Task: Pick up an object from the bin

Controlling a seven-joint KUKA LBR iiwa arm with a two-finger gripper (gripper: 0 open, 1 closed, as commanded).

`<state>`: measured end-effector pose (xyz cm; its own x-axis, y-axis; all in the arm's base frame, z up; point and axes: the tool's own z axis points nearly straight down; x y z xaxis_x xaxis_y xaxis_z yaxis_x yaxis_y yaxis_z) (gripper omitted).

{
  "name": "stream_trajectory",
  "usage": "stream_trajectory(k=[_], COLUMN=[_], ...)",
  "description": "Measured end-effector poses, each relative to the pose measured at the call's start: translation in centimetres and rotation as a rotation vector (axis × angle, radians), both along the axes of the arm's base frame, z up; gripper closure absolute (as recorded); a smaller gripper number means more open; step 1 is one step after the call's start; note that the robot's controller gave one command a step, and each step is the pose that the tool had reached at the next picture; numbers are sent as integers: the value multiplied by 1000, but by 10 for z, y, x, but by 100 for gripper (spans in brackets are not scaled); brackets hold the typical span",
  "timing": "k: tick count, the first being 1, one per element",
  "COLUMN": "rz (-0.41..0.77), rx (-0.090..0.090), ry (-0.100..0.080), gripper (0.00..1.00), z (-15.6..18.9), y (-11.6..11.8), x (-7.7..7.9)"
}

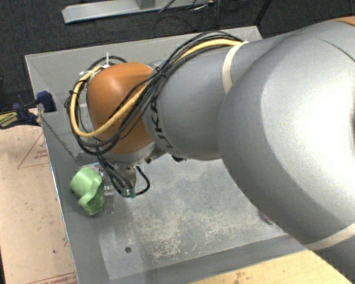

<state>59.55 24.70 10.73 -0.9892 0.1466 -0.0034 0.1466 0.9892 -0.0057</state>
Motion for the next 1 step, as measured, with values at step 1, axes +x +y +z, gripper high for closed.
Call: stream_trajectory(k=[1], rz=[10], rx=[-15], ry=[-6], gripper=[100], z=[-35], y=[-16], x=[-27])
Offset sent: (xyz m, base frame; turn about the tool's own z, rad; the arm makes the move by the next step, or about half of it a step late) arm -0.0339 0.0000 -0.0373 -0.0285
